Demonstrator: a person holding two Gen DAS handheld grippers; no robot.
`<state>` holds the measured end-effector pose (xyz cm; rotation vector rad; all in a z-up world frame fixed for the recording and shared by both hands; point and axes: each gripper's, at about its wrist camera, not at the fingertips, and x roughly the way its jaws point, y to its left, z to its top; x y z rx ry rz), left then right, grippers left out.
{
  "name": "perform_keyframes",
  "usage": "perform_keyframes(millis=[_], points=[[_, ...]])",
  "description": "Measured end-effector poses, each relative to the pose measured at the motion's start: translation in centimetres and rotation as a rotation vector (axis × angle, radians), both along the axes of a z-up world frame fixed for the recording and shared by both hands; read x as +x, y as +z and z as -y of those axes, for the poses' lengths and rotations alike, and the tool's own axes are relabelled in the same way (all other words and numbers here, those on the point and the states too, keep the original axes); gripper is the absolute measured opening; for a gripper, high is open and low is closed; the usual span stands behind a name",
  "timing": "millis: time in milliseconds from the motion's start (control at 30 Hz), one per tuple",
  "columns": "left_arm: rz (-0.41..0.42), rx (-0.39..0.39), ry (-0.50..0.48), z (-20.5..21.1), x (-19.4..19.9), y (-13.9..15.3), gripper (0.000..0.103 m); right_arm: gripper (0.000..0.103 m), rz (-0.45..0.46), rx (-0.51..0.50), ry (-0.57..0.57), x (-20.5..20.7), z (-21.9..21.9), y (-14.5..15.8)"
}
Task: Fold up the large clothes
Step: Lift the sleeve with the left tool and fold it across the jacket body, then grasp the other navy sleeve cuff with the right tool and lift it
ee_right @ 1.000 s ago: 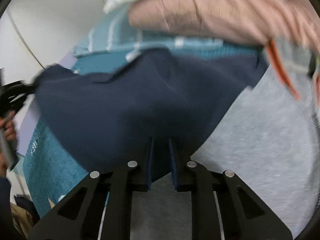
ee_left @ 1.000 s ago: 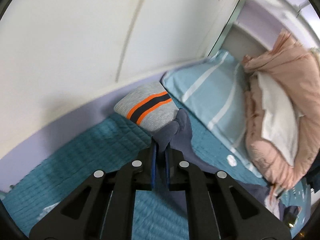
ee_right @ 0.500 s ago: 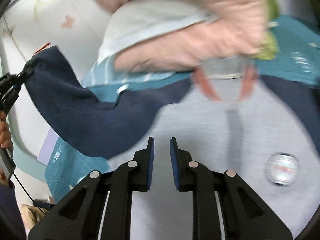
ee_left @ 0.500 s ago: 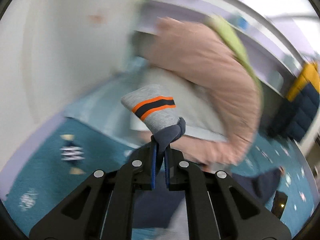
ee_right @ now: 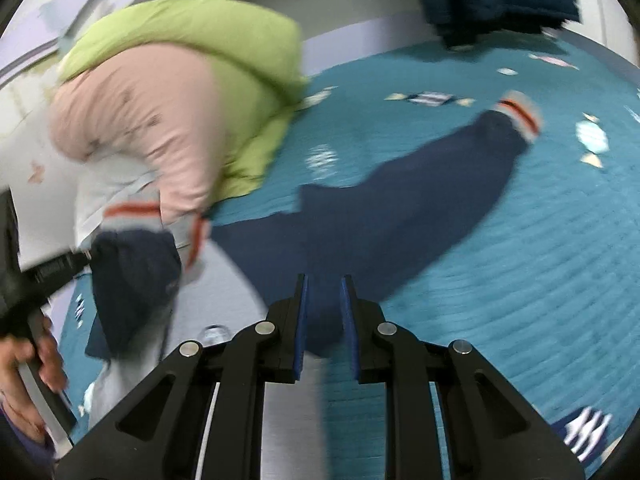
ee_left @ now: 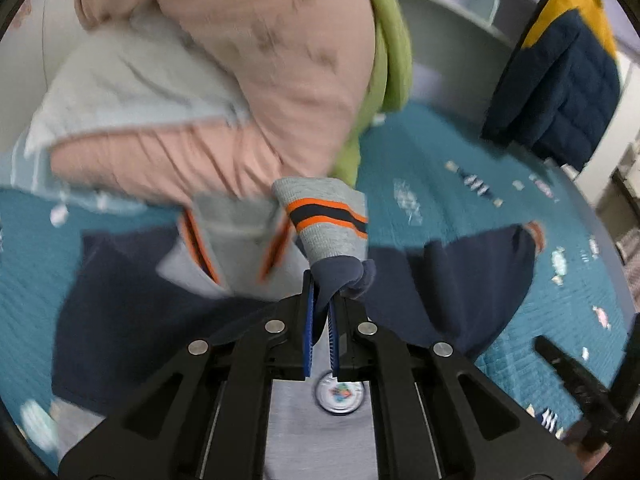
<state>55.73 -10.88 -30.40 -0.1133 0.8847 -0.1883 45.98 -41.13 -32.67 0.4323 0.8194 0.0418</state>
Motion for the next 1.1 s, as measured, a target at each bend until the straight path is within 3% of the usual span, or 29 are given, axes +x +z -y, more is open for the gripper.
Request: perform_keyframes(millis=[100,200,333,500,567,667,800,867,933,967,1033,1100], points=[[-0.016,0.063,0.013,3.0,-0.7,-2.8,0.006,0.017,-0.007,-0.004,-0.028,0.2,2.7,-0.9],[-0.064,0.079,-0.004,5.0,-1.3,-5.8,0.007,0.018,-0.009,0.006,-0.048,0.2,4.7,-1.3],[-0.016,0.125,-0.026,7.4,-2.0,-6.6,0.007,0.021,-0.007,0.014,-0.082,0.4,6.3,-1.6],[0.038,0.194,-0.131,9.7,-3.3,-6.8,0.008,0.027,-0.010,0.015,-0.108,0.3,8.3,-1.9],[0.014,0.134,-0.158,9.3,-3.4,-6.8,0.009,0.028,-0.010,0.024,-0.119,0.4,8.9,-1.9],[-0.054,-0.030,-0.160,6.7,-3.1,-6.6,0.010,0.032,-0.006,0.037,-0.144,0.6,10.1,-2.0],[-0.047,-0.124,-0.187,4.9,-3.2,-5.6,0.011,0.036,-0.027,0.066,-0.181,1.3,11.9,-2.8],[-0.050,-0.133,-0.188,4.6,-3.1,-5.2,0.021,0.037,-0.042,0.091,-0.196,1.7,12.7,-3.2],[-0.036,-0.131,-0.208,4.8,-3.2,-4.8,0.092,0.038,-0.047,0.120,-0.219,2.0,13.6,-3.6],[0.056,-0.124,-0.201,4.7,-4.0,-4.0,0.094,0.039,-0.048,0.123,-0.226,2.1,13.9,-3.6],[0.157,-0.067,-0.238,5.2,-5.0,-3.0,0.094,0.040,-0.045,0.136,-0.245,2.4,14.7,-3.7],[0.155,-0.048,-0.257,5.7,-4.7,-2.8,0.094,0.040,-0.050,0.144,-0.255,2.8,15.2,-4.0]])
